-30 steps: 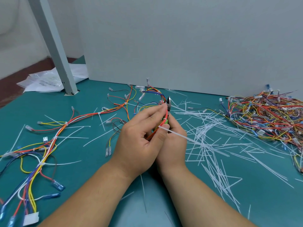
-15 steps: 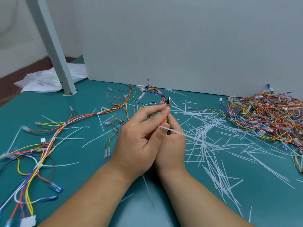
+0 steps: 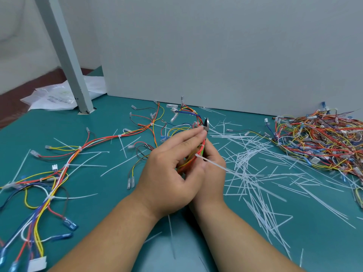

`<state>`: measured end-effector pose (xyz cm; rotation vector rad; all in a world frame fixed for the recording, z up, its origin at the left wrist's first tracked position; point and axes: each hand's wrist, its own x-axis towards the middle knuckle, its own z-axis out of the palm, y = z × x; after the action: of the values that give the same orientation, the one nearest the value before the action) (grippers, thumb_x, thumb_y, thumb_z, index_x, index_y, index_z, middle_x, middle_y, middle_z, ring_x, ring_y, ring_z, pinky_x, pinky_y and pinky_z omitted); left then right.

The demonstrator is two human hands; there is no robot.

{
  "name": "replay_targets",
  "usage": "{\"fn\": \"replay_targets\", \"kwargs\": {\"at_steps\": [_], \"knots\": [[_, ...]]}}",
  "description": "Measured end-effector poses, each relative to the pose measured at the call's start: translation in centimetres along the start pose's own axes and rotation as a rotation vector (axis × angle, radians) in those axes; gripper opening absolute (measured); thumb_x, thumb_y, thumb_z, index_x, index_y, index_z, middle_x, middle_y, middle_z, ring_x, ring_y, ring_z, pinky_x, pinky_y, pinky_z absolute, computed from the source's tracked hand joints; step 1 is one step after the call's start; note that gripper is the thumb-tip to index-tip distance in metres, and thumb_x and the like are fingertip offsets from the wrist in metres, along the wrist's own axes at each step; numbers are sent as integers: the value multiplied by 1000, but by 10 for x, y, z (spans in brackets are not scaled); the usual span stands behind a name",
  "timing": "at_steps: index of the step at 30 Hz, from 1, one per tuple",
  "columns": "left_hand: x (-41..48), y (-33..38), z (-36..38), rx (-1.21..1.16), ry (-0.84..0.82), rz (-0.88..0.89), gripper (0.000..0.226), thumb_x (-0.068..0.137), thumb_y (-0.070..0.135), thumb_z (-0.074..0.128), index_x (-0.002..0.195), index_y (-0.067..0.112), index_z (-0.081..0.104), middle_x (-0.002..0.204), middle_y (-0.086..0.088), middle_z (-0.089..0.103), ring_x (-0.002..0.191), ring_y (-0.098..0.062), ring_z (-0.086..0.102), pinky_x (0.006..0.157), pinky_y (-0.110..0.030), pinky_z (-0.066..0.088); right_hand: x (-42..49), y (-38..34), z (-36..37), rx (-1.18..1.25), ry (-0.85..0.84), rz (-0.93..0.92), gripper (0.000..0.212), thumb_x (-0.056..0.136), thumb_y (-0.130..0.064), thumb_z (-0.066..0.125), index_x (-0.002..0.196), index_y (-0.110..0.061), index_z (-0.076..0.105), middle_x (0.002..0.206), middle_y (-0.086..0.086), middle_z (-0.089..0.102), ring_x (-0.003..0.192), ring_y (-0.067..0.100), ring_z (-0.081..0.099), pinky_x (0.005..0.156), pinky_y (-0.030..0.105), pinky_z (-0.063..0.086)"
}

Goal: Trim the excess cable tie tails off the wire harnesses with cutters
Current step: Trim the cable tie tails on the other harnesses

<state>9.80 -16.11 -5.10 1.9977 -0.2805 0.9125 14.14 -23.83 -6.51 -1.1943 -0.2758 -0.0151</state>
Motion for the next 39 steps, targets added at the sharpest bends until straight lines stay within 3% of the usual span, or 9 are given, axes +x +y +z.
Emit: {"fn": "replay_targets", "kwargs": {"at_steps": [4,11,16,19,23,27,30,39], "knots": [[0,1,-1,-13,-13,-9,46,88,2,60,133,3,64,144,-3,59,135,-6,53,113,-26,41,1,0,-3,-95,28,-29,18,97,13,56,89,-3,62,77,6,54,74,18,42,70,40,39],[1,-2,0,-17,-15,-26,42,93,4,56,135,3,62,144,-1,59,136,-4,52,114,-25,40,-2,-6,-1,-40,20,14,5,97,13,55,95,9,58,78,11,52,69,18,41,60,28,41],[1,-3,1,-26,1,-13,39,95,5,56,134,3,63,142,-2,60,135,-6,53,113,-27,42,-5,-9,0,-27,3,-8,17,99,13,53,95,0,63,75,5,56,61,9,45,57,19,45],[1,-2,1,-31,11,-3,38,96,8,57,133,4,64,142,-1,61,134,-7,54,112,-30,43,-4,-8,0,-16,22,5,23,101,8,53,91,-9,65,73,1,56,63,12,45,58,22,44],[1,-3,1,-36,25,-3,37,97,9,56,133,3,64,141,-2,61,134,-8,55,112,-31,44,-1,-5,0,-58,55,-16,18,102,7,53,90,-2,63,75,5,54,68,16,42,62,28,40],[1,-4,2,-36,37,5,36,96,7,57,132,4,66,140,-1,62,132,-8,56,111,-30,45,-3,-5,0,-99,35,-39,25,102,6,55,90,-14,66,73,-2,59,64,11,46,62,26,44],[1,-4,2,-37,35,5,36,96,5,57,131,5,66,140,0,63,132,-7,56,110,-28,44,-4,-6,1,-70,37,-31,25,102,4,55,89,-14,65,72,-3,57,61,8,45,58,20,44],[1,-6,2,-48,50,-11,35,97,8,57,130,6,67,138,0,63,132,-7,56,110,-29,45,-2,-6,0,-78,31,-24,25,100,9,53,88,-9,65,72,1,56,64,12,44,59,24,43]]}}
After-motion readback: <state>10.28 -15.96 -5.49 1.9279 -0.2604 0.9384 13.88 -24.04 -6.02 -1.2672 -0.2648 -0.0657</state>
